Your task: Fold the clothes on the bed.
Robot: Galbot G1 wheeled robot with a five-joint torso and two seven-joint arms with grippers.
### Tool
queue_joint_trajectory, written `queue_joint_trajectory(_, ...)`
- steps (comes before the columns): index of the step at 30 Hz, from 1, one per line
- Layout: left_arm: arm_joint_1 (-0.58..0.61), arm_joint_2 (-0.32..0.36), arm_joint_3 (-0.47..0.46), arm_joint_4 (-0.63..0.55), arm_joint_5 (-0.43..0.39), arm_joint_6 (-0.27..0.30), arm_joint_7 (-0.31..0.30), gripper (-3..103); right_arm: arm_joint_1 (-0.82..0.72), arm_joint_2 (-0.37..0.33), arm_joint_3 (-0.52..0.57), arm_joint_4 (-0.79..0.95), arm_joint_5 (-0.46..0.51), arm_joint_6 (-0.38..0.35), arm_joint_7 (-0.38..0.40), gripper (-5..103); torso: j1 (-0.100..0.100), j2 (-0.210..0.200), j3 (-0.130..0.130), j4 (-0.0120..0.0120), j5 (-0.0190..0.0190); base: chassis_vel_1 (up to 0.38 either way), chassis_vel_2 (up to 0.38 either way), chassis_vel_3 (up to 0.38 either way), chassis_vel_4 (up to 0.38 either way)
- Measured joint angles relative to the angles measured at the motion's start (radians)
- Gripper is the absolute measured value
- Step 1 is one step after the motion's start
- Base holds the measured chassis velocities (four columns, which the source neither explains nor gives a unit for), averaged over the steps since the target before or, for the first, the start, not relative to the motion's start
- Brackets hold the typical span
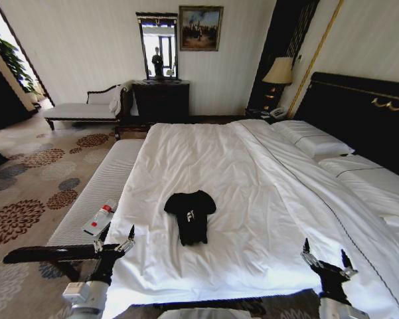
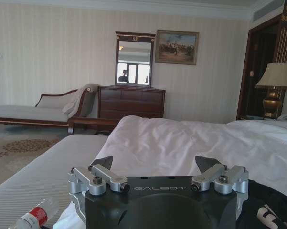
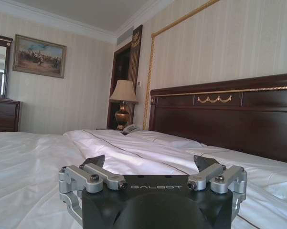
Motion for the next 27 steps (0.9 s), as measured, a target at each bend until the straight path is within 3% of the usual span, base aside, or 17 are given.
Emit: queue_joint_trajectory(27, 0.013, -0.01, 0.007, 0.011, 0.01, -0.001, 0.0, 99, 0.0, -0.001, -0.045, 0.001, -0.054, 0.028, -0.001, 100, 0.0, 0.0, 0.0, 0.0, 0.0004, -0.033, -0.031, 0.03, 0.027)
